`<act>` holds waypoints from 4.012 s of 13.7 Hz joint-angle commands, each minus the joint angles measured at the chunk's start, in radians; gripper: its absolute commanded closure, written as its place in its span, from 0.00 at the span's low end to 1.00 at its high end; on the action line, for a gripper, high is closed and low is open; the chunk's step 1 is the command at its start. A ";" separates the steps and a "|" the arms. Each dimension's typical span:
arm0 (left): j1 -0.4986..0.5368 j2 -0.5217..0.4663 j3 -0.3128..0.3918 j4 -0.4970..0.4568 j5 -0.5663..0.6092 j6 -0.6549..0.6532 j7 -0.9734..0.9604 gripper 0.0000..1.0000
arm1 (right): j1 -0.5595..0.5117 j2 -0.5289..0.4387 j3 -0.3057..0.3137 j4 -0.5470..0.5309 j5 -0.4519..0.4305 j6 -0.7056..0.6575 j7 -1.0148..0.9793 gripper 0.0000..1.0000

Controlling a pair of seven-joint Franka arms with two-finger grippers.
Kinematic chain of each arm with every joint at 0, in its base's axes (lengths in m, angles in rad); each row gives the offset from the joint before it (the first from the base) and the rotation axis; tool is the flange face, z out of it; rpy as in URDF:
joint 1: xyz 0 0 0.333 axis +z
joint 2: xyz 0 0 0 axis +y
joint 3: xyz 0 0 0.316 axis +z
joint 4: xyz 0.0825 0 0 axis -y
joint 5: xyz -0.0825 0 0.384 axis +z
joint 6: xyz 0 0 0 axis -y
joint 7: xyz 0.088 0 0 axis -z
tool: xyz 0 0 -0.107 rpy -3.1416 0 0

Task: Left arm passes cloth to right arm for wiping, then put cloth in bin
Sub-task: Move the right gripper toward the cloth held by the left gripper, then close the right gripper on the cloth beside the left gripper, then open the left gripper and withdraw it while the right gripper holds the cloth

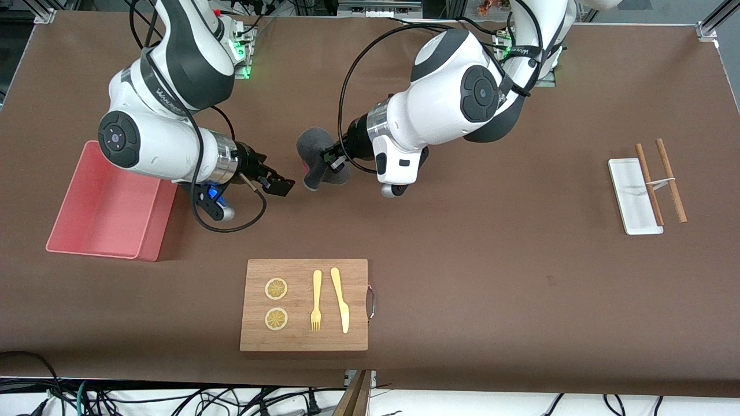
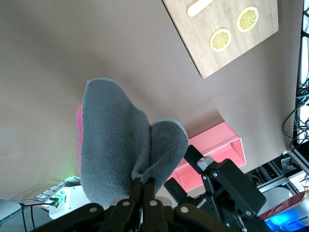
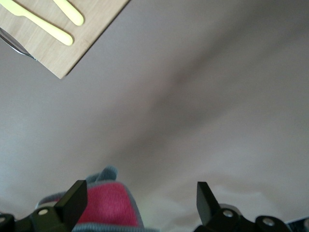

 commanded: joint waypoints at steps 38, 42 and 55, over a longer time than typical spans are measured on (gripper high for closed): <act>0.007 0.014 0.012 0.027 -0.027 -0.010 -0.007 0.99 | -0.004 -0.245 0.018 -0.475 0.547 0.383 0.059 1.00; 0.007 0.012 0.012 0.024 -0.027 -0.010 -0.007 0.83 | -0.004 -0.240 0.017 -0.475 0.547 0.382 0.040 1.00; 0.140 -0.008 0.020 0.015 0.028 -0.170 0.003 0.00 | -0.017 -0.113 -0.015 -0.475 0.456 0.363 -0.263 1.00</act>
